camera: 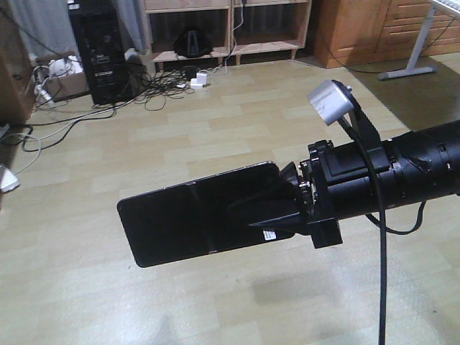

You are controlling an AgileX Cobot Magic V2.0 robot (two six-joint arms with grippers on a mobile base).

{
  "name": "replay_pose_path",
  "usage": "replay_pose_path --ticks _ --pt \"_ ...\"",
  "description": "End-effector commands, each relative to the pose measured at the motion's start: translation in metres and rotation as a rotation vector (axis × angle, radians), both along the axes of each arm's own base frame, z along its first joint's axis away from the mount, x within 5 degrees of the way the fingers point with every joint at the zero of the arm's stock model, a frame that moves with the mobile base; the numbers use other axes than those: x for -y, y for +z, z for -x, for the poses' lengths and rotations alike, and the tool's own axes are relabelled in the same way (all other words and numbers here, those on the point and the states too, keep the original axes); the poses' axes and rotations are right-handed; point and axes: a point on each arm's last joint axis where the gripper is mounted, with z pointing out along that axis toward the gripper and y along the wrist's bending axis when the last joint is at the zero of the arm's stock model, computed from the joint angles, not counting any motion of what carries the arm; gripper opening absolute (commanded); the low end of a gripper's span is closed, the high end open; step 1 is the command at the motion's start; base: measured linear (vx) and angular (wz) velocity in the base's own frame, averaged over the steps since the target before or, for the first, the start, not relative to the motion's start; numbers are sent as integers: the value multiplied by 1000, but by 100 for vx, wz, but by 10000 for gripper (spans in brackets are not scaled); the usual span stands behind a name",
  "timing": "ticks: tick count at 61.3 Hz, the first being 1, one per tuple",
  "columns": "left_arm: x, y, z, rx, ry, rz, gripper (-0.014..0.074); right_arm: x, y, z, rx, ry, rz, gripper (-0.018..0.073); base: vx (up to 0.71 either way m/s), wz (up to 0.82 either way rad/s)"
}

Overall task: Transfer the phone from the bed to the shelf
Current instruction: 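Carry the phone in the right gripper across the room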

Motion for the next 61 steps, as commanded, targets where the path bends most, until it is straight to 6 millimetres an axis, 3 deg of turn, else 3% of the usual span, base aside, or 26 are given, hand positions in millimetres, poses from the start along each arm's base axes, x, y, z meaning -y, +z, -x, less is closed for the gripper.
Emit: replay_pose_path --ticks 1,61 --pt "1 15 1 102 -6 9 1 -2 24 12 11 61 -112 -1 43 -20" --pt "1 15 1 102 -6 9 1 -2 24 12 11 61 -112 -1 44 -24"
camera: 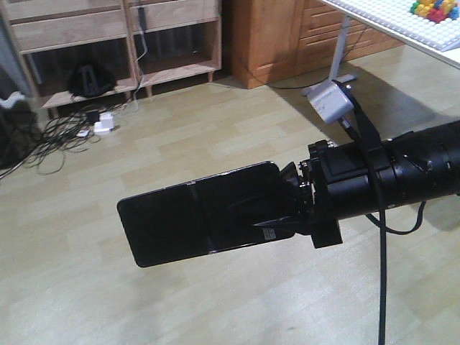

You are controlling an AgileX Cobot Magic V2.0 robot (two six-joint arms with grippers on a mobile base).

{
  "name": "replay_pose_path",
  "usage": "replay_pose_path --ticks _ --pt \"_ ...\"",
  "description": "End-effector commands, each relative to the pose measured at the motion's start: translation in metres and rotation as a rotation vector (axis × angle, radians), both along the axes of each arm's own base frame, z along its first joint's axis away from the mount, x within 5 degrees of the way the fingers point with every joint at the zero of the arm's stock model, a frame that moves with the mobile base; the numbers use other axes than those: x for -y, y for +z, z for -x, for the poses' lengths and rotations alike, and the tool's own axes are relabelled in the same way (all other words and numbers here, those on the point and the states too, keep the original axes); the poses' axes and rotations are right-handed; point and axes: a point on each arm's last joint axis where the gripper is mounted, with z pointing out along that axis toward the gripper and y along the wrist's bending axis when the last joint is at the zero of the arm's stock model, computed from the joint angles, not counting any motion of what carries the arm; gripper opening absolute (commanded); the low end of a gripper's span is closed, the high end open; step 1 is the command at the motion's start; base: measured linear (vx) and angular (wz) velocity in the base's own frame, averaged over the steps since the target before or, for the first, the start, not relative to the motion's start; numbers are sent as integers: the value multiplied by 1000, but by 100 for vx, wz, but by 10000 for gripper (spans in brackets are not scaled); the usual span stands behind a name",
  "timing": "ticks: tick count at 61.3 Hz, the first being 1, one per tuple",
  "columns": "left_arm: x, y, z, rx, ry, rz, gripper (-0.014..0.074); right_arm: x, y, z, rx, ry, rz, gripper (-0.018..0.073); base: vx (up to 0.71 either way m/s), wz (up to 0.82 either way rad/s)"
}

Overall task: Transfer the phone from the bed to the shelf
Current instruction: 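Carry the phone in the right gripper across the room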

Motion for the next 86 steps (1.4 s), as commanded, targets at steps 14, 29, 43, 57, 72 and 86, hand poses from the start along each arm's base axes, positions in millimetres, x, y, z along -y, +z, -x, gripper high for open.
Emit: replay_pose_path --ticks 14,29,43,57,72,86 --pt "1 15 1 102 -6 9 1 -2 24 12 11 61 -112 -1 46 -24" --pt "1 15 1 102 -6 9 1 -2 24 12 11 61 -112 -1 47 -18" --pt "1 15 1 102 -6 9 1 -2 24 12 11 61 -112 -1 47 -15" --pt "1 15 1 102 -6 9 1 -2 24 12 11 61 -112 -1 46 -11" --pt "1 15 1 102 -6 9 1 -2 24 12 11 61 -112 -1 46 -12" --pt "1 15 1 102 -6 9 1 -2 24 12 11 61 -112 -1 47 -8"
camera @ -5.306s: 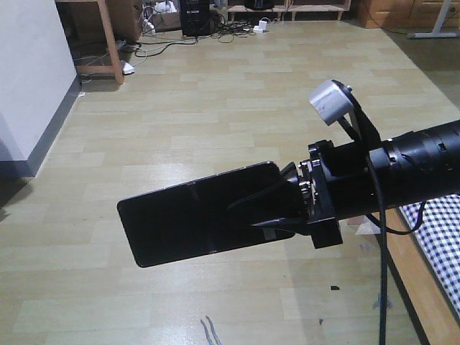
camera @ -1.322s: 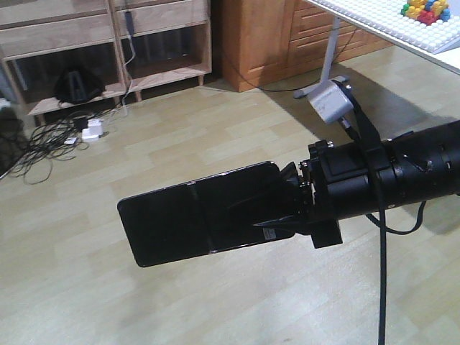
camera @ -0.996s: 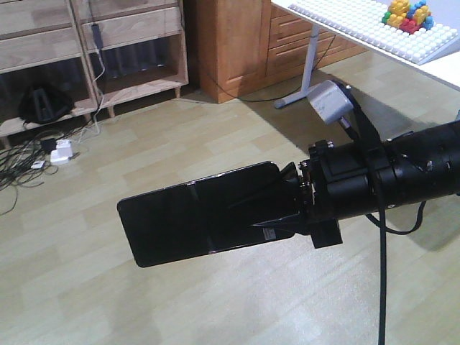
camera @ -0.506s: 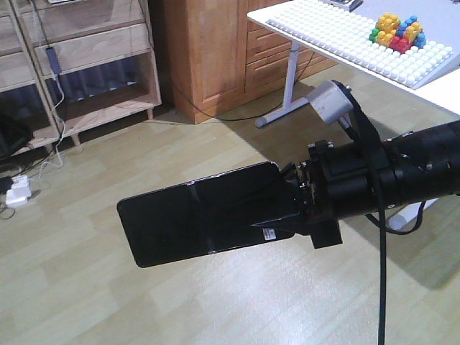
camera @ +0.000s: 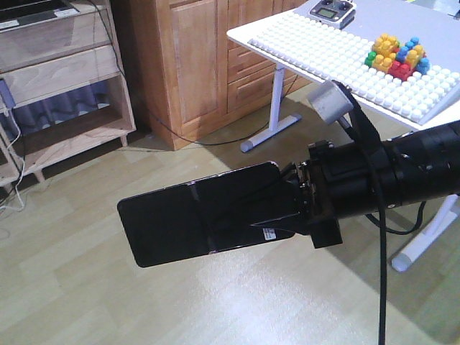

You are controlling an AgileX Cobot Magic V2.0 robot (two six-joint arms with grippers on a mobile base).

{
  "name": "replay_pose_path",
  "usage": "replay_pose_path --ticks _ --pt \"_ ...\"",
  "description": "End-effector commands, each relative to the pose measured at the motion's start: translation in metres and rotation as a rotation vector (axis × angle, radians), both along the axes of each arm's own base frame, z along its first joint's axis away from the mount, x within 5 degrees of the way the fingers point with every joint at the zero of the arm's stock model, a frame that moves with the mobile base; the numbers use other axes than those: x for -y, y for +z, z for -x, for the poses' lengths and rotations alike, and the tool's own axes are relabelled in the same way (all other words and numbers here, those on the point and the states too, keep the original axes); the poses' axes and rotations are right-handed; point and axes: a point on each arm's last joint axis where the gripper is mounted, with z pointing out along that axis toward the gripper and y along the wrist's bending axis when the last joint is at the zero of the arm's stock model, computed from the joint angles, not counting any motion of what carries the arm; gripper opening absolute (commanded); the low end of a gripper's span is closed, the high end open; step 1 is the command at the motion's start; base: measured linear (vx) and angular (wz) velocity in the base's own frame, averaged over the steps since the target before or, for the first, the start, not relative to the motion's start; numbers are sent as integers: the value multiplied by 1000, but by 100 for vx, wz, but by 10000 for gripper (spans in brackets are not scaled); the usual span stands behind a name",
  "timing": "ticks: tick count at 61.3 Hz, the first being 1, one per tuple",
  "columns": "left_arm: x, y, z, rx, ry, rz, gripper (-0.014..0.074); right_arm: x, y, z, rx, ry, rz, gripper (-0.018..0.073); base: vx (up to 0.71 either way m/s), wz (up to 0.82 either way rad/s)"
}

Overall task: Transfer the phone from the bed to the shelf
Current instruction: 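Carry the phone in the right gripper across the room, then approach the wooden shelf with the laptop, holding the phone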

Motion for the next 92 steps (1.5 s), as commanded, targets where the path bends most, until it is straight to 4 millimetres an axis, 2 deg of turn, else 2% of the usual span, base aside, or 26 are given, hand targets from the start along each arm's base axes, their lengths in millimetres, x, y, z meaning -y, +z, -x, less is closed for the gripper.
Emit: replay_pose_path --ticks 1,92 --pt "1 15 1 102 -6 9 1 -2 24 12 11 61 -112 -1 47 -3" --pt "1 15 1 101 -6 9 1 -2 24 12 11 61 -112 -1 46 17"
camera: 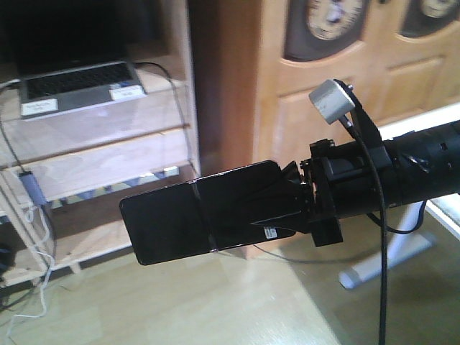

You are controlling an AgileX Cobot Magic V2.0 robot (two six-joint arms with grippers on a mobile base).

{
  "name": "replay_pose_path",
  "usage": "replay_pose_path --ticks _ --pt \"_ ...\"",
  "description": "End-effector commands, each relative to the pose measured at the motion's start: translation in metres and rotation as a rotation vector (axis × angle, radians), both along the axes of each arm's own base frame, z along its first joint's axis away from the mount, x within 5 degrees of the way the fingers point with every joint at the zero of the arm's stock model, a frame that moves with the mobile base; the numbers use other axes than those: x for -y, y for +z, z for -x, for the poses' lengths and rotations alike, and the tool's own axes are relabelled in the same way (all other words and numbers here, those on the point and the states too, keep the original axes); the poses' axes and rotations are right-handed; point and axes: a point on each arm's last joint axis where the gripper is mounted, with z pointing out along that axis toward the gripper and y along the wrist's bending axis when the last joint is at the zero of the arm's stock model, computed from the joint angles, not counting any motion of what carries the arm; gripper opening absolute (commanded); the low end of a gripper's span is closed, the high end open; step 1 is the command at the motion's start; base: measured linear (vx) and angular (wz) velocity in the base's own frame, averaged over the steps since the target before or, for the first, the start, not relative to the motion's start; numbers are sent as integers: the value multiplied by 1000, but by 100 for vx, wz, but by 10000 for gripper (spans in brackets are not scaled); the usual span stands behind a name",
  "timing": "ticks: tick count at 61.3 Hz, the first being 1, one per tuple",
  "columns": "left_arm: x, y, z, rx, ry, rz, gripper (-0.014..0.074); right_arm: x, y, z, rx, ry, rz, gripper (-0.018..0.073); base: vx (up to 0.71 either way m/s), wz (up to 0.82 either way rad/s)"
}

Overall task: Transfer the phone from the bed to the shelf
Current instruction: 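Approach the wooden shelf with the laptop, holding the phone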

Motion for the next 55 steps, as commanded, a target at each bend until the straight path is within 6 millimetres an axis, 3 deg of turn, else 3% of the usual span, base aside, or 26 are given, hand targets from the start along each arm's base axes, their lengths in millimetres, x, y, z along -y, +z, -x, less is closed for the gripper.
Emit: replay_pose_path --ticks 1,35,55 --pt "1 15 1 101 -6 9 1 -2 24 12 12 61 -112 -1 40 40" --pt "1 15 1 101 -6 9 1 -2 24 12 12 61 -112 -1 36 46" --pt "1 15 1 101 -6 9 1 -2 24 12 12 61 -112 -1 33 19"
